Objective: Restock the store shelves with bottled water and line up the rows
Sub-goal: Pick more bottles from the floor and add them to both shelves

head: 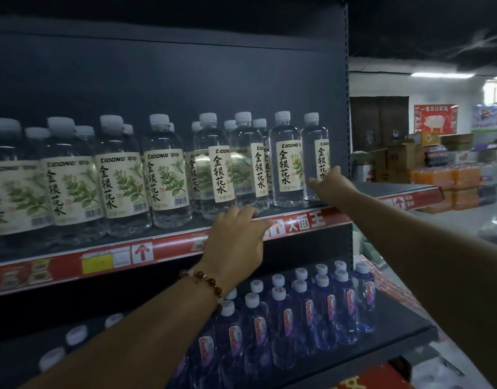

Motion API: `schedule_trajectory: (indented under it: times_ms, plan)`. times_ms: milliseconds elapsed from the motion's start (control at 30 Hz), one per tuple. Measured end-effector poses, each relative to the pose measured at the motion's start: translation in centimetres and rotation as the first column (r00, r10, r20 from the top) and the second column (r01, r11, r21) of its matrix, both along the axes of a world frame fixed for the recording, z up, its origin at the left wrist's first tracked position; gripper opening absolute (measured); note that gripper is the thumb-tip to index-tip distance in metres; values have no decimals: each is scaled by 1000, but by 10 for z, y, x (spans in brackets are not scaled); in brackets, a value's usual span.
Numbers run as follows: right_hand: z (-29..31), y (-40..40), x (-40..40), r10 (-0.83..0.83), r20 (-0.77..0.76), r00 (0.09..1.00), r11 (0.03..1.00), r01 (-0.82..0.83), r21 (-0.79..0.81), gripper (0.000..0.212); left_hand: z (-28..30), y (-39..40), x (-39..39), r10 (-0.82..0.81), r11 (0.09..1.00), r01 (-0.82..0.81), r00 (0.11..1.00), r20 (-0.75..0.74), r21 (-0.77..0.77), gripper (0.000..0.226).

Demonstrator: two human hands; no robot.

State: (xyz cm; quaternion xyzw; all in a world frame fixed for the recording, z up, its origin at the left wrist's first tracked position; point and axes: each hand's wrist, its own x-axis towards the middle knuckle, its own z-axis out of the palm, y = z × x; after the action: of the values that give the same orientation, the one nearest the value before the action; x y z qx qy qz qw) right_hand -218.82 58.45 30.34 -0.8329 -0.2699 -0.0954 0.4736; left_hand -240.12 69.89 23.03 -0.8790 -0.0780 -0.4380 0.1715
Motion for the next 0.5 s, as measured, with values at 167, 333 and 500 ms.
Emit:
schedule_trajectory:
  times_ms: [167,333,500]
  plan:
    - [-14,-47,-59,124,251,960,957,-49,-286,82,14,-21,-17,76,991,-98,972,-220,-88,39]
    - [-31,-99,-144,335,395,855,836,-76,-544,84,25,-38,-68,98,966,-181,917,-388,-184,66]
    - [-34,-116,-195,490,429,759,796,-189,-575,82,18,-30,-140,210,935,-298,901,-379,-191,72]
